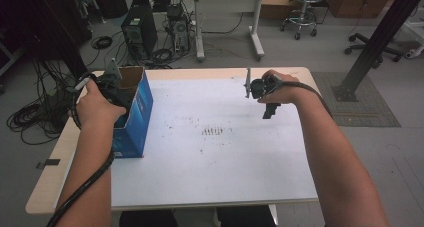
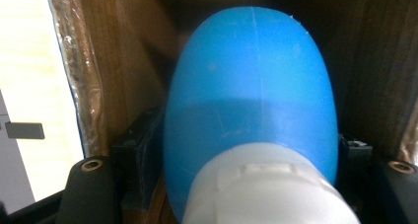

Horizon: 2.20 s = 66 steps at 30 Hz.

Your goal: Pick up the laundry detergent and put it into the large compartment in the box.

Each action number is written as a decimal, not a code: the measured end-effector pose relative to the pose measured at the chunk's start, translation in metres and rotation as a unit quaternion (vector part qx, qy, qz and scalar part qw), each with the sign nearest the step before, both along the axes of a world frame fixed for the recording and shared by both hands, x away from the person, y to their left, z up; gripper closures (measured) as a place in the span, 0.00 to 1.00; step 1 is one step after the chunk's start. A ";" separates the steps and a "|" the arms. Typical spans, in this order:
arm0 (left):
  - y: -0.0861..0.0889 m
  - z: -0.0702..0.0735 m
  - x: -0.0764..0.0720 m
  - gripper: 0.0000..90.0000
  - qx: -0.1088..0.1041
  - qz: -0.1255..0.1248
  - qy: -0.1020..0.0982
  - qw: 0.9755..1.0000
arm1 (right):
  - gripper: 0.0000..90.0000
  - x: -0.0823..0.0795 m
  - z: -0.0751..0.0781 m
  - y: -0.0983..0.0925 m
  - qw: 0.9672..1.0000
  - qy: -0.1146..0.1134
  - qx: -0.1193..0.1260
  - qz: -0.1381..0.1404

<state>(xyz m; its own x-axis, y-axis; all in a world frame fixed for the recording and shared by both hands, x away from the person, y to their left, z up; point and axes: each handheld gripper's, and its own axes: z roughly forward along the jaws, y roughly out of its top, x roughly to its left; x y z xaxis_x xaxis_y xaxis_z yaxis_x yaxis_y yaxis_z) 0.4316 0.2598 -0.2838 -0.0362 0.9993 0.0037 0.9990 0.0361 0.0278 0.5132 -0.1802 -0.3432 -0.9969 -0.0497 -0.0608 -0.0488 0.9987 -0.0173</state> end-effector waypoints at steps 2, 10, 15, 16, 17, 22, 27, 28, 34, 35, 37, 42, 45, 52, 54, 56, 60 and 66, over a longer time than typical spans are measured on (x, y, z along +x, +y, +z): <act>0.000 0.000 0.000 0.34 0.000 0.001 0.001 1.000 | 0.07 0.000 0.000 -0.001 1.000 0.000 0.000 0.000; -0.001 0.003 -0.001 0.31 0.005 0.003 0.000 1.000 | 0.07 0.000 0.000 -0.001 1.000 0.000 0.001 0.000; -0.001 0.006 -0.002 0.31 0.004 0.008 -0.001 1.000 | 0.07 -0.001 0.001 -0.002 1.000 -0.003 0.003 -0.001; -0.001 0.008 -0.002 0.31 0.002 0.009 0.000 1.000 | 0.07 -0.001 0.001 -0.002 1.000 -0.003 0.003 -0.002; -0.001 0.009 -0.002 0.31 0.001 0.009 -0.002 1.000 | 0.07 -0.001 0.001 -0.002 1.000 -0.003 0.003 -0.002; -0.002 0.018 -0.004 0.26 0.006 0.012 -0.006 1.000 | 0.07 0.000 0.003 -0.003 1.000 -0.004 0.006 -0.003; -0.002 0.025 -0.007 0.25 0.006 0.015 -0.011 1.000 | 0.07 -0.001 0.003 -0.001 1.000 -0.005 0.008 0.000; -0.002 0.026 -0.008 0.25 0.007 0.016 -0.013 1.000 | 0.07 -0.001 0.003 -0.001 1.000 -0.005 0.008 0.000; -0.001 0.037 -0.010 0.21 0.009 0.020 -0.023 1.000 | 0.07 -0.002 0.005 0.000 1.000 -0.006 0.009 0.001; -0.001 0.037 -0.010 0.20 0.009 0.020 -0.023 1.000 | 0.07 -0.002 0.005 0.000 1.000 -0.006 0.009 0.001; 0.000 0.044 -0.012 0.19 0.010 0.022 -0.027 0.999 | 0.07 -0.003 0.006 0.000 1.000 -0.007 0.010 0.000; 0.000 0.052 -0.014 0.15 0.010 0.024 -0.031 0.999 | 0.07 -0.004 0.008 0.000 1.000 -0.008 0.010 -0.001; 0.001 0.056 -0.016 0.13 0.008 0.029 -0.032 0.999 | 0.07 -0.004 0.008 0.000 1.000 -0.008 0.010 0.000; 0.001 0.059 -0.018 0.09 0.006 0.031 -0.034 0.999 | 0.07 -0.005 0.009 0.000 1.000 -0.009 0.010 0.000; 0.001 0.060 -0.018 0.08 0.005 0.031 -0.034 0.999 | 0.07 -0.005 0.010 0.000 1.000 -0.009 0.010 -0.001; 0.000 0.061 -0.019 0.07 0.006 0.030 -0.033 0.999 | 0.07 -0.006 0.010 -0.001 1.000 -0.010 0.010 -0.001; -0.002 0.066 -0.020 0.02 0.005 0.028 -0.039 0.999 | 0.07 -0.006 0.011 -0.001 1.000 -0.010 0.010 -0.001; -0.006 0.074 -0.023 0.00 0.008 0.023 -0.037 0.999 | 0.07 -0.007 0.012 -0.002 1.000 -0.011 0.010 -0.001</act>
<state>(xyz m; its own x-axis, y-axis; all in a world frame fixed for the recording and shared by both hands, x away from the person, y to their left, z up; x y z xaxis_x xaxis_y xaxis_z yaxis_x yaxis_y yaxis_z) 0.4091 0.2538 -0.2100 -0.0835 0.9964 0.0144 0.9913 0.0816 0.1028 0.5066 -0.1820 -0.3315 -0.9954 -0.0457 -0.0838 -0.0461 0.9989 0.0024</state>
